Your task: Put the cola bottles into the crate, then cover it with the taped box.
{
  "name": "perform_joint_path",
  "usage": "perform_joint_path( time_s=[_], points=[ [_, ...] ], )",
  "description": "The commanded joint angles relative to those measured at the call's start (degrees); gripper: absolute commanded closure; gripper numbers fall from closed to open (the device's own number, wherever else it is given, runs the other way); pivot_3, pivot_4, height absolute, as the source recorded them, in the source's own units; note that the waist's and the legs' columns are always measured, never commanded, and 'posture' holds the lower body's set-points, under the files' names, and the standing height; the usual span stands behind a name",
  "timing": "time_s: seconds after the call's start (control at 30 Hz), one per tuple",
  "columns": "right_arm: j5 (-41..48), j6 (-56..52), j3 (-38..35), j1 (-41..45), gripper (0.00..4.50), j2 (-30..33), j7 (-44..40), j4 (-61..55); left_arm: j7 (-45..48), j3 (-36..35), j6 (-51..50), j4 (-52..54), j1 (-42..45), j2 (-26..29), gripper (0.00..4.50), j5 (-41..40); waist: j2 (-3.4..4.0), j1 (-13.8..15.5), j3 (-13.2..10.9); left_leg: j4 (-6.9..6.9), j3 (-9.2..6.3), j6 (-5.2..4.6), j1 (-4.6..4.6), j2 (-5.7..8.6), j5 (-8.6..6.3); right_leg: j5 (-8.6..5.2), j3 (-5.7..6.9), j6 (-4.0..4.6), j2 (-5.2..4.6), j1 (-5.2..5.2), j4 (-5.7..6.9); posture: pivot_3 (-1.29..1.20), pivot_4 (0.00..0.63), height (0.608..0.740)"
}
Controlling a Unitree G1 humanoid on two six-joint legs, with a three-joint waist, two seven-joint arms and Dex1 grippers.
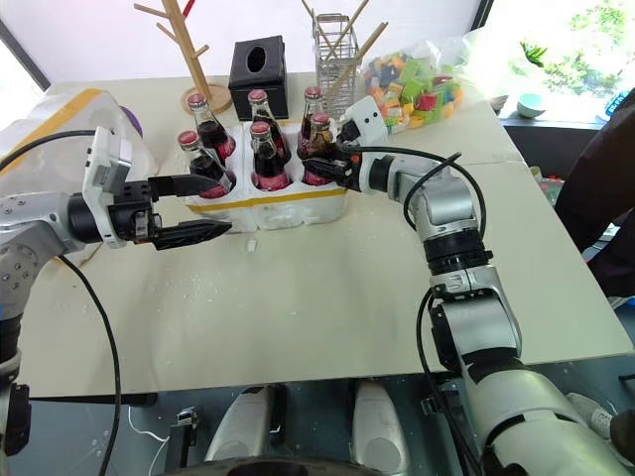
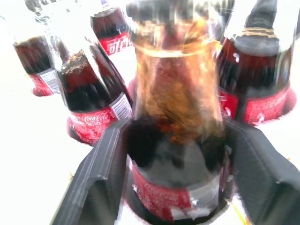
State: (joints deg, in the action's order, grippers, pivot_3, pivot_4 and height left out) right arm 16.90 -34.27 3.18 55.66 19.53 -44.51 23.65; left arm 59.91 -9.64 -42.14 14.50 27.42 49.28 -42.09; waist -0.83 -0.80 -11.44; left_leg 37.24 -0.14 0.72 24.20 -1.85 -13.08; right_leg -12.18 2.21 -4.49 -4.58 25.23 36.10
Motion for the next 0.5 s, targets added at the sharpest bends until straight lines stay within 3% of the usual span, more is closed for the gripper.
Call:
perform_joint_path(
  time_s=[0.03,0.23,0.47,0.5],
  points=[
    [1.67,-1.36,-0.39,0.3,2.25,1.4,-2.81,-6.02,0.68,0.29,1.22,0.19,0.93,-0.06,0.0,0.35,0.0,0.02,0.0,-0.01,0.0,0.0,0.0,0.0,0.0,0.0,0.0,0.0,0.0,0.01,0.0,0.0,0.15,0.74],
    [2.14,-4.86,-0.4,-1.4,2.25,4.74,-4.39,-10.87,0.96,-1.15,0.89,0.26,-0.45,1.23,0.0,0.37,0.01,0.21,0.0,-0.09,0.0,0.0,0.15,0.0,0.0,-0.01,0.01,-0.01,0.0,0.15,-0.01,0.0,0.15,0.74],
    [6.29,-11.91,-1.71,-4.82,2.25,9.36,-7.04,-18.08,2.05,-9.01,0.04,1.45,-7.59,7.13,0.0,-0.53,0.0,1.49,-0.02,-0.14,0.02,-0.08,0.34,0.05,-0.06,-0.07,0.02,-0.1,-0.08,0.18,-0.17,0.0,0.15,0.74],
    [6.41,-12.34,-1.69,-4.91,1.76,9.32,-6.84,-18.13,1.96,-9.86,0.13,1.41,-8.33,7.55,0.0,-0.5,0.0,1.57,-0.02,-0.14,0.05,-0.08,0.35,0.05,-0.07,-0.07,0.02,-0.1,-0.09,0.18,-0.24,0.0,0.15,0.74]
  ],
)
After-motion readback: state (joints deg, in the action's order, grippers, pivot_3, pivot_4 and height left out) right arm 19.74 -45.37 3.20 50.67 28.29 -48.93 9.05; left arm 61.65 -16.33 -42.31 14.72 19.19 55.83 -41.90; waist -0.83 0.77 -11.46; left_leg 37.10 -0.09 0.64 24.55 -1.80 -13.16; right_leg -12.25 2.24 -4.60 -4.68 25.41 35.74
